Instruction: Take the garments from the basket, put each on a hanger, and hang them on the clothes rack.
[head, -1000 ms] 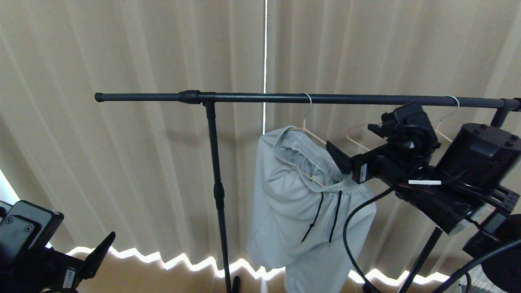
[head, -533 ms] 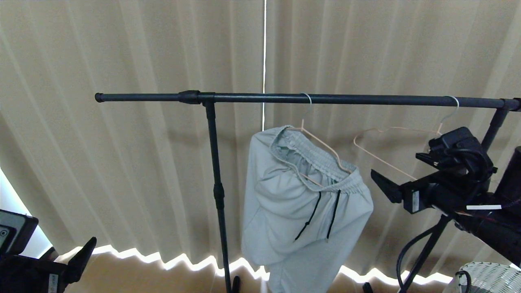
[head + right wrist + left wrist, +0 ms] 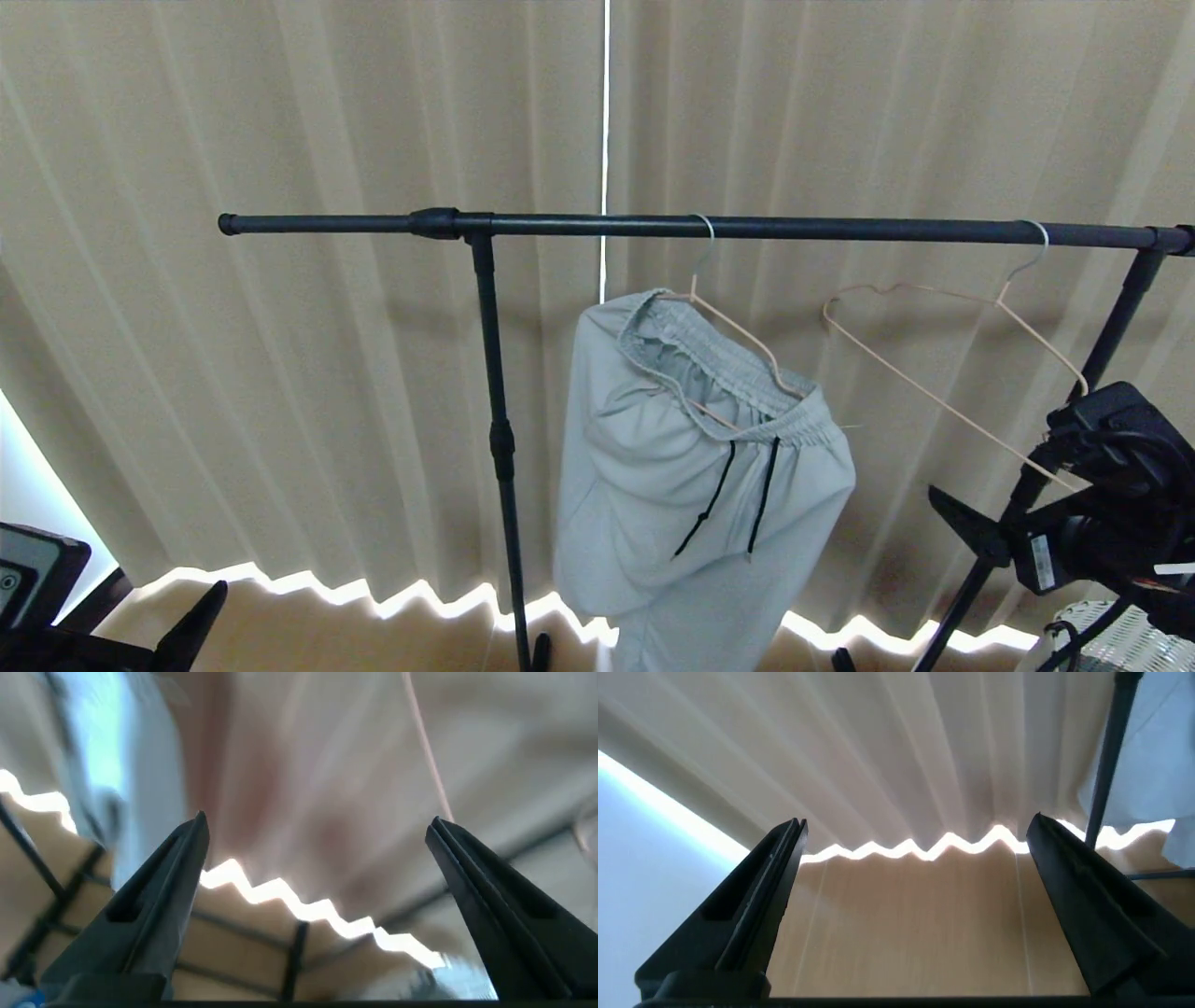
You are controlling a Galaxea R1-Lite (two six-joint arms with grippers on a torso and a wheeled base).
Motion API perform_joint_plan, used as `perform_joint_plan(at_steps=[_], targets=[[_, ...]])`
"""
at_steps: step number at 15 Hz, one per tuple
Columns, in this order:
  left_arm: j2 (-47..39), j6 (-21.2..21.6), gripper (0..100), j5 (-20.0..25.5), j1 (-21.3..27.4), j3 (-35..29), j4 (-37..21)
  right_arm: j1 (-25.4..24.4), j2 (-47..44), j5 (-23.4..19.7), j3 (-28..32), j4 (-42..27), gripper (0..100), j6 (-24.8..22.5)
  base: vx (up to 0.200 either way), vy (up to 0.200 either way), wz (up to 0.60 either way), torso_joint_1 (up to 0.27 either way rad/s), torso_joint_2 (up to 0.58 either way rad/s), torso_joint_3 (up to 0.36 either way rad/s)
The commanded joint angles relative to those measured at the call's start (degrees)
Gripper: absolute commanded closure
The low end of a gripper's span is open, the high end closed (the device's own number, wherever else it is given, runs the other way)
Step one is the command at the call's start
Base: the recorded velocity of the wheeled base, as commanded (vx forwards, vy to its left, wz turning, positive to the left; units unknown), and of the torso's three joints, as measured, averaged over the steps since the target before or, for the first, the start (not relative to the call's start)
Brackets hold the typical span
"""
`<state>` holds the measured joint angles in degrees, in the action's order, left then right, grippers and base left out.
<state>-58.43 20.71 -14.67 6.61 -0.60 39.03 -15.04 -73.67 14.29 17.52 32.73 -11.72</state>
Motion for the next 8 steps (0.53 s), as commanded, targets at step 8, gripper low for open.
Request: perform_joint_plan(at_steps=[8], targets=[[0.25, -0.15, 0, 2.45, 0.25, 0.51, -0.01, 5.11, 5.64, 0.04, -8.55, -5.49, 0, -0.33, 0.0, 0.0, 0.0, 0.0, 0.0, 0.0]])
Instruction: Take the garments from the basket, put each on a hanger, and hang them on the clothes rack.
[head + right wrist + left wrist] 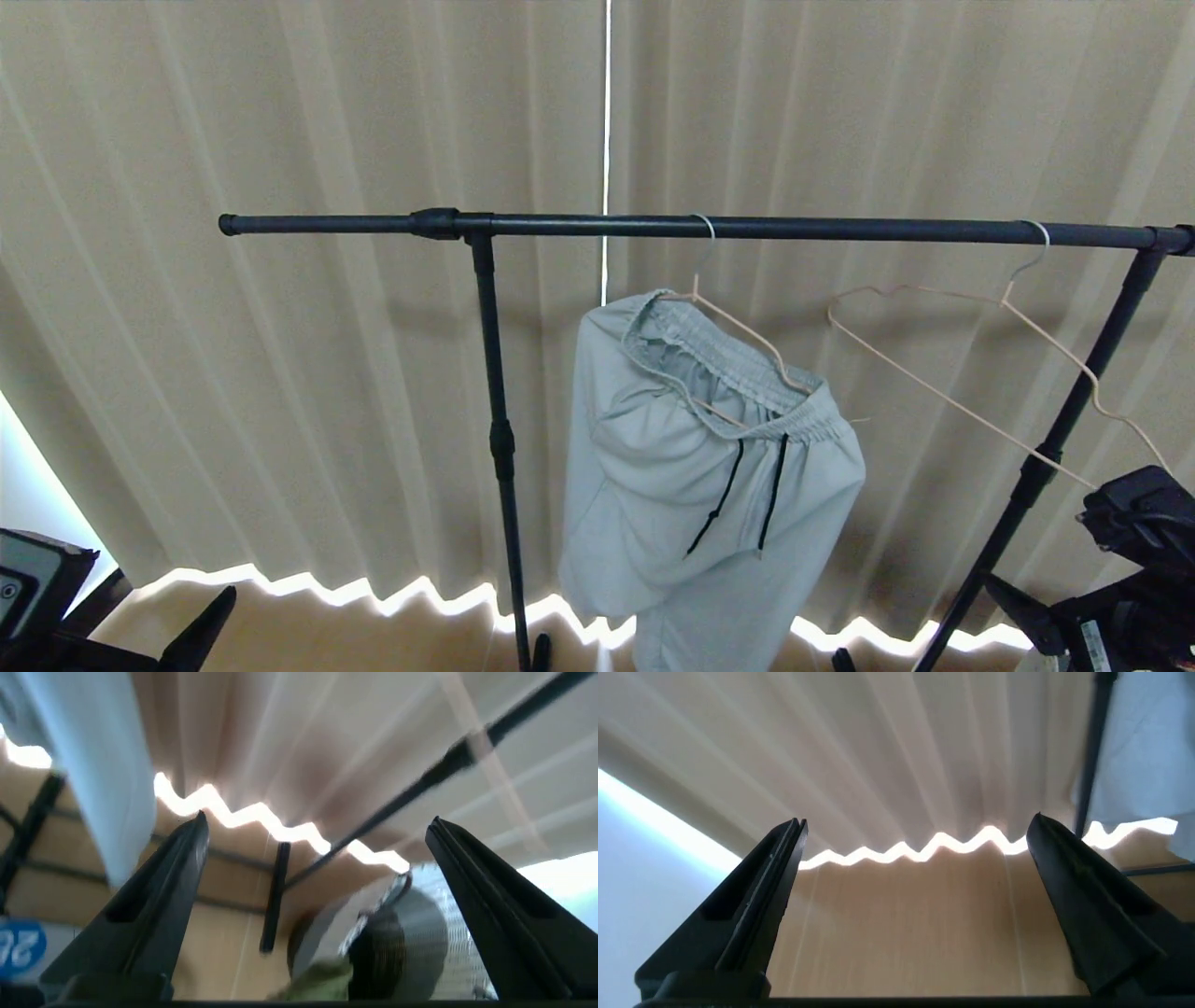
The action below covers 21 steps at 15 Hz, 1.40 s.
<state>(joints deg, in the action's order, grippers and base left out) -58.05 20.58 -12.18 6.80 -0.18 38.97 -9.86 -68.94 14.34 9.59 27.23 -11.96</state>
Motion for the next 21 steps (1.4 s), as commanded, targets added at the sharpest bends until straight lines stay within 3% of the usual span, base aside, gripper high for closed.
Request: perform_joint_plan(at_steps=[1, 8, 17, 21], targets=[[-0.22, -0.01, 0, 0.05, 0.05, 0.01, -0.04, -0.07, 1.09, -0.01, -0.63, 0.01, 0, -0.08, 0.0, 0.0, 0.0, 0.0, 0.0, 0.0], [0.04, -0.01, 0, 0.05, 0.05, -0.08, 0.05, -0.07, 3.2, -0.36, -2.21, 2.56, 0, 0.09, 0.0, 0.0, 0.0, 0.0, 0.0, 0.0], [1.27, -0.01, 0, 0.14, 0.23, 0.09, -0.04, -0.07, 4.07, -0.63, -2.91, 2.47, 0, 0.18, -0.2, 0.0, 0.0, 0.003, 0.0, 0.001], [1.8, -0.01, 0, 2.07, 0.32, 0.09, -0.65, -0.07, 4.07, -0.63, -3.09, 2.65, 0, 0.27, 0.0, 0.0, 0.0, 0.0, 0.0, 0.0]])
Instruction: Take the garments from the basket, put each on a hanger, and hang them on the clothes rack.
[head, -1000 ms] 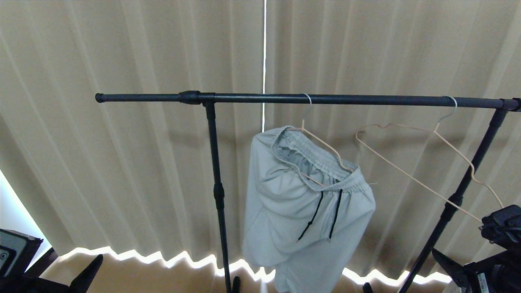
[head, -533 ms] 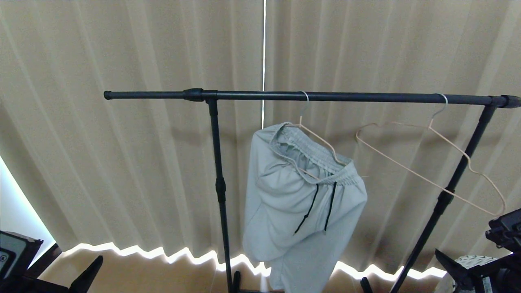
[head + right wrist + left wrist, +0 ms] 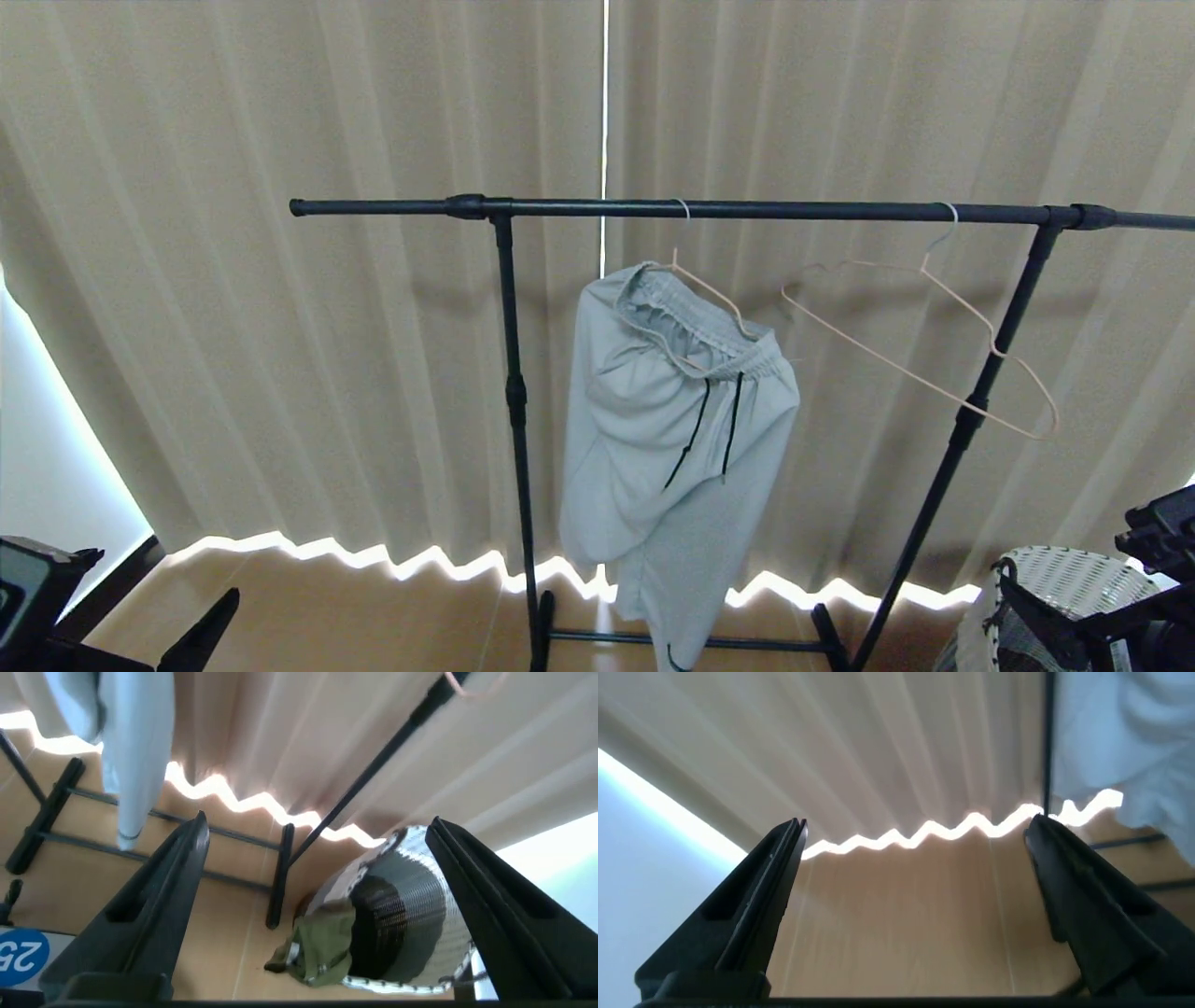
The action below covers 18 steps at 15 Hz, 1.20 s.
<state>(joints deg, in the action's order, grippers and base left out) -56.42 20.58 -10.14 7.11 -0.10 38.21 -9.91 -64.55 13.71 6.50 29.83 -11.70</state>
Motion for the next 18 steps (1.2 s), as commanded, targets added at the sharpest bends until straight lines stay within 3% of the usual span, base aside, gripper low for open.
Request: perform_joint_plan(at_steps=[1, 9, 18], targets=[[0.52, -0.01, 0, 0.04, 0.01, 0.01, -0.68, -0.02, -0.31, 0.0, 0.01, -0.04, 0, -0.07, 0.0, 0.0, 0.0, 0.0, 0.0, 0.0], [0.96, -0.01, 0, 0.12, 0.01, 0.01, -1.03, 0.07, -0.4, 0.17, 0.01, -0.21, 0, -0.16, 0.0, 0.0, 0.0, -0.008, 0.01, 0.008], [4.3, -0.8, 0, 0.04, -0.6, -1.05, -0.85, 0.24, -0.4, 0.44, -0.08, -0.04, 0, -0.16, 0.0, 0.0, 0.0, -0.208, 0.45, 0.236]])
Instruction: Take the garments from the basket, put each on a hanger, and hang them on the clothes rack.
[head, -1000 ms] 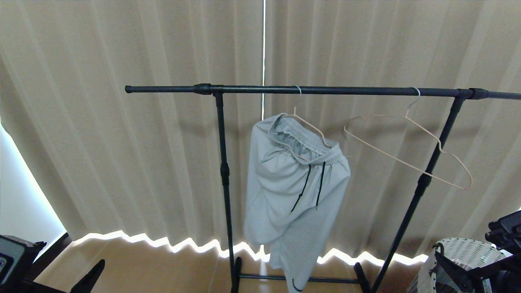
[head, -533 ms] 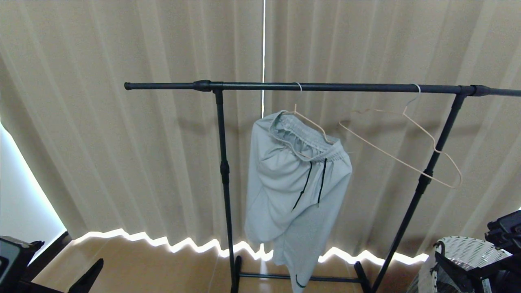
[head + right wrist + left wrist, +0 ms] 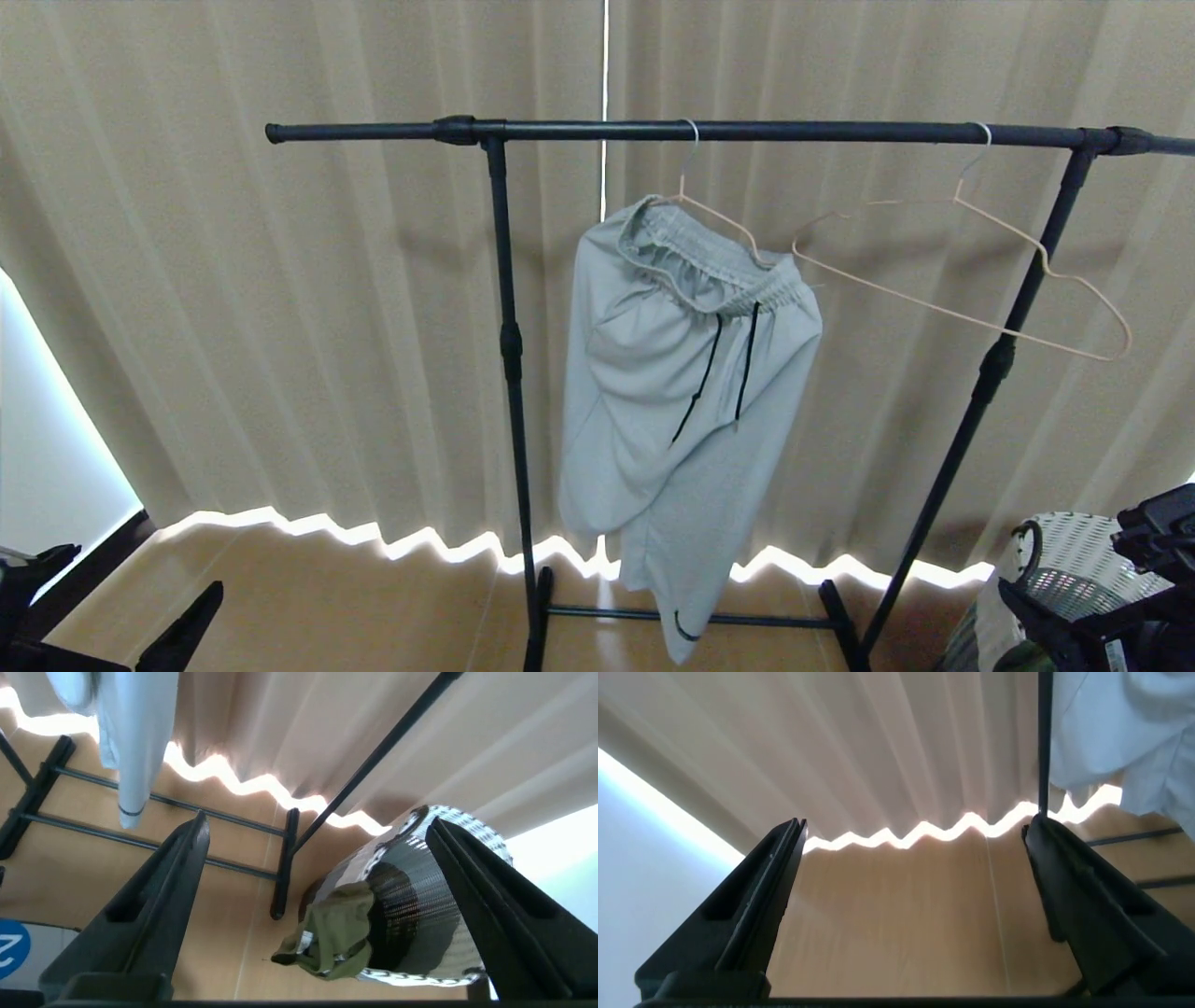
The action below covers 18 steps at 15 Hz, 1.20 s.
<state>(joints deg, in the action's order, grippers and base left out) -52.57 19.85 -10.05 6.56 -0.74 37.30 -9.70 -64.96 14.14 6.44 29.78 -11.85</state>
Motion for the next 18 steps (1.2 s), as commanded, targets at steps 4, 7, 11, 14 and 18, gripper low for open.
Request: perform_joint_plan(at_steps=[4, 7, 11, 14, 18], targets=[[1.06, -2.53, 0, -0.06, -2.43, -2.77, -0.04, 0.65, -0.16, 0.01, 0.07, 0.01, 0, -0.02, 0.0, 0.0, 0.0, -0.214, 0.48, 0.26], [1.06, -2.18, 0, 0.03, -3.04, -2.68, -0.13, 0.65, -0.16, 0.1, -0.02, 0.01, 0, -0.02, 0.0, 0.0, 0.0, -0.206, 0.46, 0.26], [1.06, -2.44, 0, -0.06, -3.13, -2.68, -0.13, 0.65, 0.28, -0.08, 0.07, 0.1, 0, 0.25, 0.0, 0.0, 0.0, -0.159, 0.4, 0.214], [1.33, -2.18, 0, 0.03, -2.96, -2.24, -0.13, 0.65, -0.08, -0.08, 0.07, 0.1, 0, 0.25, 0.0, 0.0, 0.0, -0.029, 0.07, 0.032], [1.15, -2.18, 0, 0.11, -2.69, -1.63, -0.13, 0.65, -0.08, -0.08, 0.07, 0.1, 0, 0.16, 0.0, -0.05, 0.0, -0.001, 0.0, 0.003]])
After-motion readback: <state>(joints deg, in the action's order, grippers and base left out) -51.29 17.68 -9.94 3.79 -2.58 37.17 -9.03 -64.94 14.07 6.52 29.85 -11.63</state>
